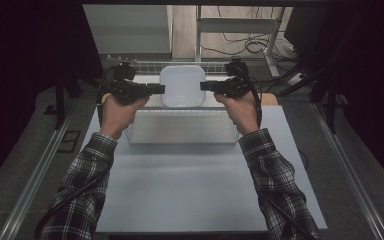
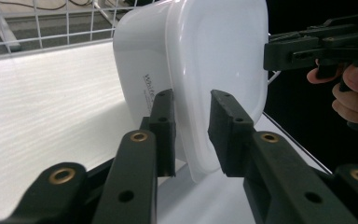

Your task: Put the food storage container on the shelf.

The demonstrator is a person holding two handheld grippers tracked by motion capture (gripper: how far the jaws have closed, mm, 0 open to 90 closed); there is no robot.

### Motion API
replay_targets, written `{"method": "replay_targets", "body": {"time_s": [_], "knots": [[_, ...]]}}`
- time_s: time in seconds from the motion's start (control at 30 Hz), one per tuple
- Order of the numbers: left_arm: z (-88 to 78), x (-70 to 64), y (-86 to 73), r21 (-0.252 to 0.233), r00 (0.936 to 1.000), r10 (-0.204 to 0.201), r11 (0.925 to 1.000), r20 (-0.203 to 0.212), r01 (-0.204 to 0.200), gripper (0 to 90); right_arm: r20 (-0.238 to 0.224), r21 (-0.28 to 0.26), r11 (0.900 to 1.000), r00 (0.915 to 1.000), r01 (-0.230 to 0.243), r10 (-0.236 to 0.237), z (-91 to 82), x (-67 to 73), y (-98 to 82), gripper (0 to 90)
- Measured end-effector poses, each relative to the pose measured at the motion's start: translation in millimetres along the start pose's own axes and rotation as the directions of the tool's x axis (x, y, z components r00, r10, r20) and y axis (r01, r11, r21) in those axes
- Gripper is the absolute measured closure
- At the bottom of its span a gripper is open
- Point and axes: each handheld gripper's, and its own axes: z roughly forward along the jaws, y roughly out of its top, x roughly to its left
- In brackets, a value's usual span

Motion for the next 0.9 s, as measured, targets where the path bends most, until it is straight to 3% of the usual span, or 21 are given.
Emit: {"method": "replay_targets", "body": {"time_s": [0.23,0.43,0.6,0.73,0.9], "knots": [[8.9,3.8,1.7,0.019,0.9993,-0.009,0.9998,-0.037,0.009,67.9,0.038,0.011,1.000,0.9992,0.013,-0.013,8.4,0.7,3.2,66.1],[13.2,8.9,5.6,0.026,0.9992,-0.019,0.9994,-0.036,0.020,64.7,0.038,0.024,1.000,0.9992,0.009,-0.010,14.6,-1.4,3.9,61.5],[20.5,10.8,11.1,0.032,0.9974,0.004,0.9995,-0.072,-0.002,55.7,0.044,0.028,1.000,0.9990,-0.012,0.011,19.5,-2.3,4.4,57.3],[23.6,14.3,14.3,0.026,0.9967,-0.005,0.9996,-0.081,0.008,52.9,0.038,0.032,0.999,0.9987,-0.034,0.033,21.0,-6.1,5.9,53.8],[29.6,18.2,18.2,-0.002,0.9927,-0.002,1.0000,-0.121,0.002,47.9,0.099,-0.011,1.000,0.9950,-0.011,0.012,25.0,-6.2,8.6,53.5]]}}
